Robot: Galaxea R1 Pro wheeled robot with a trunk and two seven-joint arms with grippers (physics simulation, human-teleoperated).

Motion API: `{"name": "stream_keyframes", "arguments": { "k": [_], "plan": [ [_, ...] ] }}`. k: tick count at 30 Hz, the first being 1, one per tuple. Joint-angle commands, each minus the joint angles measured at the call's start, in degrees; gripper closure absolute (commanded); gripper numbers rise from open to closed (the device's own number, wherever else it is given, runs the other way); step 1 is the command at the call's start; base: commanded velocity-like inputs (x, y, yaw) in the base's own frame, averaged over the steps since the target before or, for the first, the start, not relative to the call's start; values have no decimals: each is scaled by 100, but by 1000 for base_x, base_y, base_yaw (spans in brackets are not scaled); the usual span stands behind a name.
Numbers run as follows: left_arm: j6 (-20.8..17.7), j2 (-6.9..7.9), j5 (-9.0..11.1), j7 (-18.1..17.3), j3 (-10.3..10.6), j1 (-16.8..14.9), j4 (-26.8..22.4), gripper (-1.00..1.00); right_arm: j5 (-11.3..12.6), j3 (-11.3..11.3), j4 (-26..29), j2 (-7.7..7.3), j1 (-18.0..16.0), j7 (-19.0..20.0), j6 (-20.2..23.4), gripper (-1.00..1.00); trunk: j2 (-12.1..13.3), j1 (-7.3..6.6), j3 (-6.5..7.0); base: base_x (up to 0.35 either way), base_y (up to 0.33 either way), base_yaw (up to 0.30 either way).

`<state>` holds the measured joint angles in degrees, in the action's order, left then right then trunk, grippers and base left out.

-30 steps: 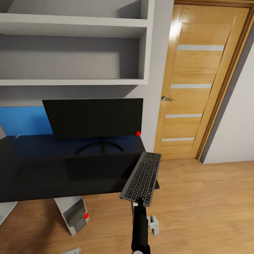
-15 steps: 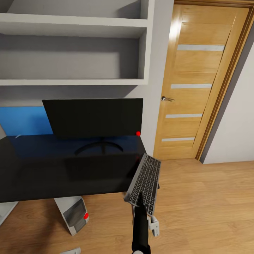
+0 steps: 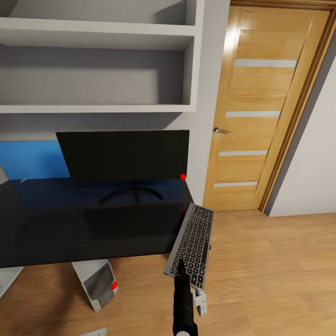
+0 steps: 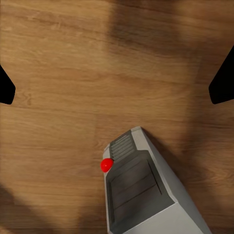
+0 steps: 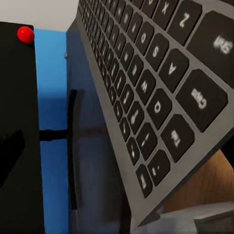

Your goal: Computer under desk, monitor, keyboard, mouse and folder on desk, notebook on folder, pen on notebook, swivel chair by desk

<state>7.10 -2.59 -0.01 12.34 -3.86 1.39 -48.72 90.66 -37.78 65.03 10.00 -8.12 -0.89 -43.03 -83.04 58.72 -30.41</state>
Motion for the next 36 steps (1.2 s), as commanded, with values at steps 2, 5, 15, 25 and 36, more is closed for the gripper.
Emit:
{"name": "stream_keyframes", "arguments": {
  "k": [2, 5, 15, 25, 36],
  "plan": [
    [11, -3, 1, 5, -12, 2, -6, -100, 13, -3, -5, 0, -6, -28, -16, -100, -3, 0, -4, 0, 0, 0],
    [11, 0, 1, 8, -17, 2, -6, -100, 13, 4, -3, 0, -6, -96, -9, -100, -3, 0, -4, 0, 0, 0],
    [13, -1, 1, 22, -20, 2, -6, -100, 13, 99, -3, 0, -6, -283, -4, -100, -3, 0, -4, 0, 0, 0],
    [13, -4, 317, 25, -31, 2, -161, -100, 13, 181, 0, 0, -6, -418, 56, -100, -203, 110, -94, 0, 0, 0],
    [17, -1, 465, 22, -34, 2, -176, -100, 13, 186, 1, 0, -6, -421, 67, -100, -644, 352, -292, 0, 0, 0]
  ]
}}
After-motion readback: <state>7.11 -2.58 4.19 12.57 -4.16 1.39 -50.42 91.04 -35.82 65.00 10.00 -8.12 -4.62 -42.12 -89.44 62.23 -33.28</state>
